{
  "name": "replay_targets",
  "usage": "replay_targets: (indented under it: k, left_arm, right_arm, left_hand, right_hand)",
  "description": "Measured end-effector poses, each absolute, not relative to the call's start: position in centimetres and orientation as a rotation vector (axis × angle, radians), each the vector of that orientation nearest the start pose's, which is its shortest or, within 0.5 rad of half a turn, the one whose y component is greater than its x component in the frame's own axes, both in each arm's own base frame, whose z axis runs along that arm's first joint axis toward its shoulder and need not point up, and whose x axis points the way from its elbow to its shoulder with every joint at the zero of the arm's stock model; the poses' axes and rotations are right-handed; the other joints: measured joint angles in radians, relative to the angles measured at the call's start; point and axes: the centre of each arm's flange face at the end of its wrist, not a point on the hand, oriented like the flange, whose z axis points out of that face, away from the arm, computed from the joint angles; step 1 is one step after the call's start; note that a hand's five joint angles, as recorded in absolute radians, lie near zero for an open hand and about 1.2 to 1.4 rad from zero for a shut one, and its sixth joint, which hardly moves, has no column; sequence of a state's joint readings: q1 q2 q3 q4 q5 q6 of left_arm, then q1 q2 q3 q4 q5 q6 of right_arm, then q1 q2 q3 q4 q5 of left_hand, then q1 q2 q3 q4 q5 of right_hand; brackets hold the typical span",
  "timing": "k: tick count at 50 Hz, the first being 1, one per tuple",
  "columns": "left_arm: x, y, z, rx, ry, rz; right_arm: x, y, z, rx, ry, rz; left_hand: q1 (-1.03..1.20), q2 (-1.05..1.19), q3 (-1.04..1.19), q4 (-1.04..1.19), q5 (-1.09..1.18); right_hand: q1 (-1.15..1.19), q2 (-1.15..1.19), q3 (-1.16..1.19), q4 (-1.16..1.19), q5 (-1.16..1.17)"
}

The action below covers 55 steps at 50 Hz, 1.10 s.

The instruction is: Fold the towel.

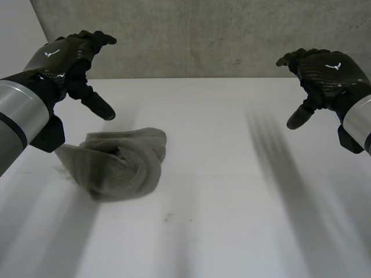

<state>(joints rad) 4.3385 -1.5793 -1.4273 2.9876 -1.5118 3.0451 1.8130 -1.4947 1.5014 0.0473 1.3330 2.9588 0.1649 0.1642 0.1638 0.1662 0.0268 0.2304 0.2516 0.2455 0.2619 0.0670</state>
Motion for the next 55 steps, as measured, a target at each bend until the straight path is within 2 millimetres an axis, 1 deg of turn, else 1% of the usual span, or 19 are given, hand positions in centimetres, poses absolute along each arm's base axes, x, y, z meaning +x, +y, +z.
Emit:
replay_targets:
  k: [3,7,10,15,17,18,20,21,25,26,29,34,35,38,42,43,47,50,55]
  left_arm:
    - [-23.7,-23.6,33.6,0.421,2.507,-2.408]
    - [-23.4,-24.3,32.8,0.417,2.503,-2.363]
    - [-22.7,-25.1,31.8,0.409,2.506,-2.300]
    - [-20.9,-26.6,29.1,0.380,2.535,-2.146]
    - [-20.0,-27.3,27.7,0.355,2.560,-2.068]
    - [-19.8,-27.4,27.4,0.349,2.565,-2.053]
    - [-18.9,-28.1,26.0,0.314,2.591,-1.983]
    - [-18.7,-28.2,25.8,0.306,2.596,-1.967]
    - [-17.1,-29.2,23.8,0.235,2.632,-1.868]
    - [-16.9,-29.3,23.6,0.226,2.637,-1.856]
    - [-15.9,-29.9,22.0,0.179,2.670,-1.779]
    - [-15.3,-30.2,20.0,0.150,2.709,-1.702]
    - [-15.2,-30.2,19.8,0.149,2.711,-1.698]
    - [-15.2,-30.3,19.0,0.148,2.720,-1.683]
    - [-15.3,-30.3,18.4,0.150,2.718,-1.687]
    - [-15.3,-30.3,18.3,0.151,2.716,-1.691]
    - [-15.4,-30.2,18.1,0.154,2.713,-1.699]
    - [-15.4,-30.2,17.9,0.156,2.715,-1.696]
    - [-15.5,-30.0,17.6,0.161,2.724,-1.686]
  right_arm:
    - [22.8,-27.1,30.0,-0.719,2.022,-1.989]
    - [23.8,-26.8,29.1,-0.813,2.011,-1.949]
    - [24.9,-26.5,28.3,-0.900,1.987,-1.912]
    - [27.4,-25.7,27.0,-1.057,1.906,-1.836]
    - [28.9,-25.4,26.4,-1.125,1.850,-1.795]
    - [29.2,-25.4,26.3,-1.137,1.838,-1.787]
    - [30.9,-25.1,25.7,-1.192,1.776,-1.747]
    - [31.4,-25.0,25.6,-1.204,1.762,-1.737]
    - [34.4,-24.6,24.5,-1.267,1.673,-1.680]
    - [34.7,-24.5,24.4,-1.274,1.662,-1.674]
    - [37.1,-24.3,23.1,-1.318,1.605,-1.641]
    - [40.1,-23.9,20.8,-1.403,1.535,-1.618]
    - [40.4,-23.9,20.5,-1.414,1.527,-1.617]
    - [41.9,-23.7,18.5,-1.482,1.486,-1.606]
    - [43.0,-23.5,16.5,-1.545,1.446,-1.591]
    - [43.4,-23.5,15.7,-1.564,1.434,-1.585]
    - [44.0,-23.4,14.2,-1.603,1.410,-1.575]
    - [44.4,-23.5,13.1,-1.634,1.395,-1.578]
    - [44.7,-23.6,12.5,-1.664,1.374,-1.600]
  left_hand:
    - [0.000,0.000,0.000,0.000,0.000]
    - [0.001,0.002,0.002,0.001,0.000]
    - [0.003,0.003,0.002,0.002,0.000]
    - [0.026,0.026,0.026,0.023,0.000]
    - [0.032,0.034,0.035,0.031,0.000]
    - [0.034,0.035,0.035,0.032,0.000]
    - [0.035,0.038,0.037,0.035,0.000]
    - [0.035,0.038,0.037,0.035,0.000]
    - [0.039,0.040,0.041,0.036,0.000]
    - [0.040,0.041,0.041,0.036,0.000]
    - [0.058,0.059,0.060,0.057,0.018]
    - [0.136,0.137,0.137,0.134,0.098]
    - [0.147,0.149,0.149,0.146,0.113]
    - [0.233,0.232,0.233,0.229,0.196]
    - [0.342,0.343,0.344,0.341,0.306]
    - [0.395,0.396,0.396,0.394,0.351]
    - [0.530,0.531,0.530,0.529,0.486]
    - [0.622,0.624,0.618,0.617,0.578]
    - [0.829,0.833,0.824,0.824,0.787]
  right_hand:
    - [0.000,0.000,0.000,0.000,0.000]
    - [0.000,0.000,0.000,0.000,0.000]
    - [0.000,0.000,0.000,0.000,0.000]
    - [0.000,0.000,0.000,0.000,0.000]
    - [0.000,0.000,0.000,0.000,0.000]
    - [0.000,0.000,0.000,0.000,0.000]
    - [0.000,0.000,0.000,0.000,0.000]
    - [0.000,0.000,0.000,0.000,0.000]
    - [0.000,0.000,0.000,0.000,0.000]
    - [0.000,0.000,0.000,0.000,0.000]
    - [0.000,0.000,0.000,0.000,0.000]
    - [0.001,0.000,0.000,0.000,0.000]
    - [0.002,0.000,0.000,0.000,0.000]
    - [0.005,0.000,0.000,0.000,0.000]
    - [0.024,0.007,0.007,0.005,0.011]
    - [0.041,0.016,0.018,0.008,0.028]
    - [0.140,0.107,0.123,0.104,0.140]
    - [0.268,0.243,0.251,0.234,0.268]
    - [0.557,0.521,0.534,0.516,0.538]
